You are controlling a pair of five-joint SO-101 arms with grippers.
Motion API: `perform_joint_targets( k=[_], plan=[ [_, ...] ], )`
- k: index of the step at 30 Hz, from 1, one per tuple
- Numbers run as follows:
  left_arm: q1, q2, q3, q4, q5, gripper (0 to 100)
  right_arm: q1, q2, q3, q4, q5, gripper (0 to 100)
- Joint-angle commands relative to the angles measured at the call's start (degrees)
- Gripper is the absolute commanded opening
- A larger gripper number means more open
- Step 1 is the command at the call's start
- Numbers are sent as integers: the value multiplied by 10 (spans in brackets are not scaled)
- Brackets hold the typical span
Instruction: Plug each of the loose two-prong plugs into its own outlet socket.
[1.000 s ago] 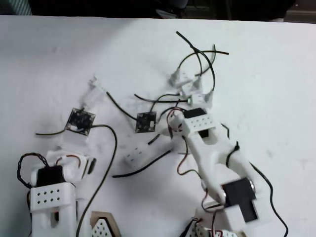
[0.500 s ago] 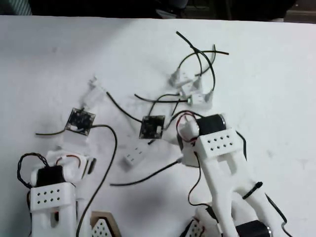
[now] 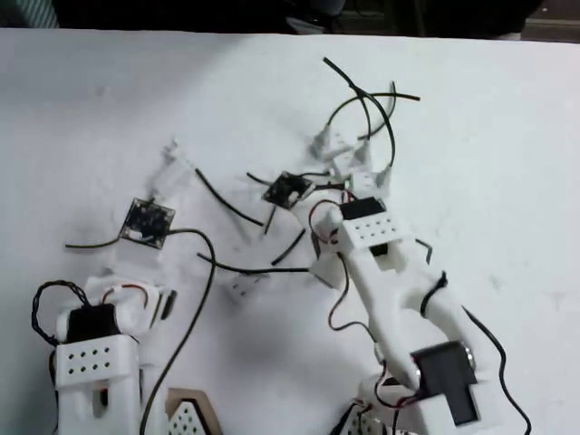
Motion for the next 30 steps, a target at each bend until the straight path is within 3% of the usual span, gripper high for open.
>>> perform_joint_targets(
  k=[1,10,15,24,30],
  plan=[
    [0,-10,-3,-9,-4,226,7,-7,-5,-8,-7,159],
    [0,-10,-3,-9,-4,226,-25,-76,-2,38,35,167],
    [0,-10,-3,-9,-4,226,-32,-70,-2,60,39,247],
    [0,-10,-3,-9,-4,226,-49,-50,47,54,91,180],
    [0,-10,-3,-9,-4,226,-56,-49,80,-9,91,180]
  ],
)
